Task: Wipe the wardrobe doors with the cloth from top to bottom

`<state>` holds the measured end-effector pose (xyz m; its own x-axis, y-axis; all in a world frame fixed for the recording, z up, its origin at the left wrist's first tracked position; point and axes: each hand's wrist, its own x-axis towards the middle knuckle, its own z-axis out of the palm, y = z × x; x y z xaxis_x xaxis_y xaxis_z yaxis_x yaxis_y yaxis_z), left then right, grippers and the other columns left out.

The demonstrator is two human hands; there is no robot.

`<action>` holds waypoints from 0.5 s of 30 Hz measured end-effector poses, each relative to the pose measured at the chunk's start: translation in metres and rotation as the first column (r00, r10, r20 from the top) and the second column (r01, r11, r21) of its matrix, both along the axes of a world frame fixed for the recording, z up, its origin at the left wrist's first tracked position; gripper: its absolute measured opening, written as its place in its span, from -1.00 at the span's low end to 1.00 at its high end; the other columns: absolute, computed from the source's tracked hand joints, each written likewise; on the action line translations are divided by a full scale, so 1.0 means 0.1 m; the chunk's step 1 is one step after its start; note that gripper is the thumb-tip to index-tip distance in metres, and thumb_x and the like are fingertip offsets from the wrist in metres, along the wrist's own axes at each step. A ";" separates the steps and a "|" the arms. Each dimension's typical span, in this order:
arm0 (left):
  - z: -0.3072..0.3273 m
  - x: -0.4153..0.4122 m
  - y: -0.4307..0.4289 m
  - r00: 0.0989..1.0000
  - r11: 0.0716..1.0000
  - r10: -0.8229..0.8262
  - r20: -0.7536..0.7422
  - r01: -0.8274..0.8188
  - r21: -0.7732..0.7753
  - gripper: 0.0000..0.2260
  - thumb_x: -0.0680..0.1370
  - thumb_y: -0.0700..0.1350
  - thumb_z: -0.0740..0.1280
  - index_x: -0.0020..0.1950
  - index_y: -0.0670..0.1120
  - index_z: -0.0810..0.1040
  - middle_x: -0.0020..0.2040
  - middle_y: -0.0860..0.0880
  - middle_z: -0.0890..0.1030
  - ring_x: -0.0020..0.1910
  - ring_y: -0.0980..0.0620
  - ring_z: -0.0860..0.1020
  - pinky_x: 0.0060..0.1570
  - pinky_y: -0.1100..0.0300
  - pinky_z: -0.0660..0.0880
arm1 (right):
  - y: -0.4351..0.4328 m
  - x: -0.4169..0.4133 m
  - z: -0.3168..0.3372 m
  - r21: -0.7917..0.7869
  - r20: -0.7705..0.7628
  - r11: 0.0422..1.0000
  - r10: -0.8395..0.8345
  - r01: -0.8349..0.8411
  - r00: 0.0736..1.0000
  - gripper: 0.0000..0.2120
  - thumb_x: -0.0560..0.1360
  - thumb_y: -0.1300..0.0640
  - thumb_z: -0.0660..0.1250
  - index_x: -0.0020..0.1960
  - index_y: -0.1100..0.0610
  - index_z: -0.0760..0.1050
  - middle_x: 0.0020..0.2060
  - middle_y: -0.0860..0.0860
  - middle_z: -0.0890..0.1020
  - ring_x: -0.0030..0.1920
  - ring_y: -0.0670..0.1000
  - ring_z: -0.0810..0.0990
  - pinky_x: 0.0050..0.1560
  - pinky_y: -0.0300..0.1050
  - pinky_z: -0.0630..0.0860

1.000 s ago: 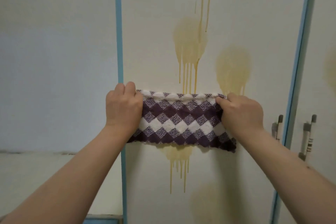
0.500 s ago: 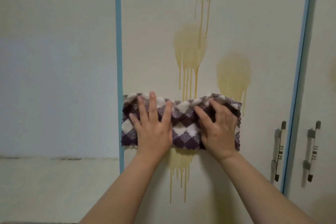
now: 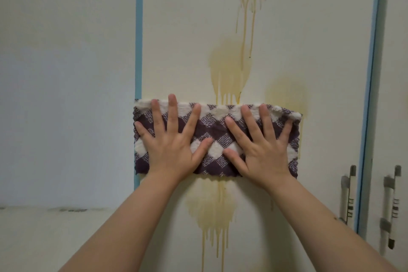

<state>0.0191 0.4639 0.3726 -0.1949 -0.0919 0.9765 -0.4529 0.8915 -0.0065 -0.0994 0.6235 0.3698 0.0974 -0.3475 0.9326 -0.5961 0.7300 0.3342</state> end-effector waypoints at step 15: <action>1.15 -0.04 0.06 1.000 0.999 0.024 0.012 -0.025 0.040 -0.35 0.39 0.42 -0.23 0.44 0.28 -0.24 0.52 -0.03 -0.27 0.47 -0.18 -0.29 0.27 -0.41 -0.19 | 0.03 0.02 1.14 -0.034 0.102 0.998 0.059 -0.056 0.993 -0.39 0.46 -0.33 0.01 0.47 -0.18 0.12 0.50 -0.04 0.16 0.50 0.07 0.01 0.29 0.49 -0.08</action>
